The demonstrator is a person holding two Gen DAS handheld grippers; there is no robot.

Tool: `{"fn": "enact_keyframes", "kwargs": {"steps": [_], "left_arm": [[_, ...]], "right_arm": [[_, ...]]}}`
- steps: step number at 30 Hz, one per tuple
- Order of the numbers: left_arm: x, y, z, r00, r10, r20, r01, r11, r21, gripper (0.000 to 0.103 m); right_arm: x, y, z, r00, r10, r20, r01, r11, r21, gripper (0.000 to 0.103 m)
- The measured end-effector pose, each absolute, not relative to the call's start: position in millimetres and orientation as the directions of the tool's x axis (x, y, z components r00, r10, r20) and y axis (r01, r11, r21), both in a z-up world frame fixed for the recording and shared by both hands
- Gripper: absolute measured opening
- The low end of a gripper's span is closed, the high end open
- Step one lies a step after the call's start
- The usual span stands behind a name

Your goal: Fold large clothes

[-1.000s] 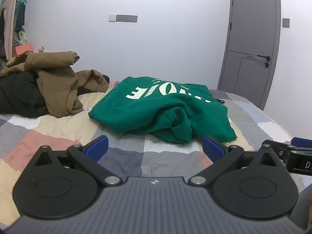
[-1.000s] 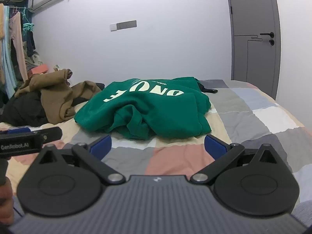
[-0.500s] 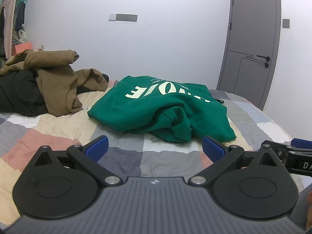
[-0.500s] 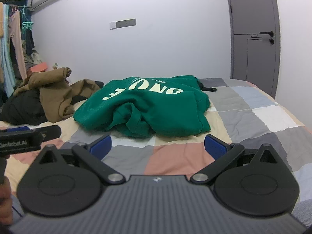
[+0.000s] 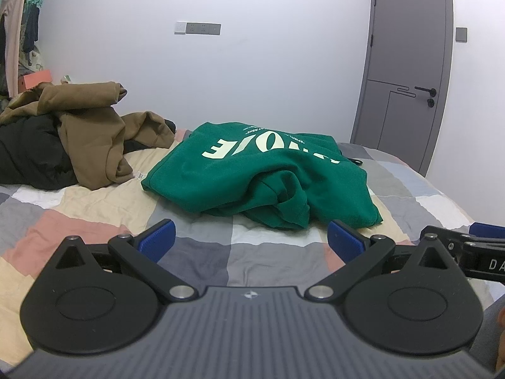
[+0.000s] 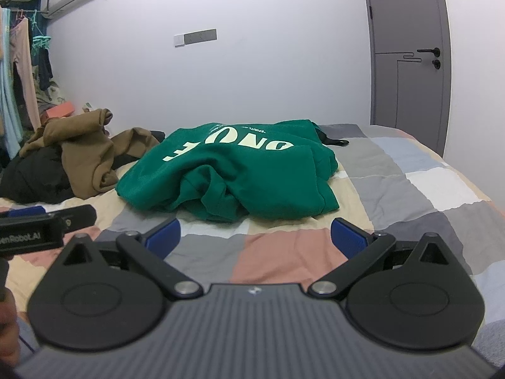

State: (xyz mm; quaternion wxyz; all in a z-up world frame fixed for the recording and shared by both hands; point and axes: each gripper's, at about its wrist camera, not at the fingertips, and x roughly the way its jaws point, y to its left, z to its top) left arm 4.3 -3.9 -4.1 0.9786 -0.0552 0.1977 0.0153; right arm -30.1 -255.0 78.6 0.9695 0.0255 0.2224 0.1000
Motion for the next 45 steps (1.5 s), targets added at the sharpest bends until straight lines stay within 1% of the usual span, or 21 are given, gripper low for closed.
{"fn": "enact_keyframes", "kwargs": {"steps": [45], "left_arm": [[4.2, -3.4, -5.6, 0.920, 0.010, -0.391, -0.054, 0.993, -0.102, 0.103]], "right_arm": [[-27.4, -255.8, 74.4, 0.875, 0.194, -0.443, -0.167, 0.981, 0.101, 0.103]]}}
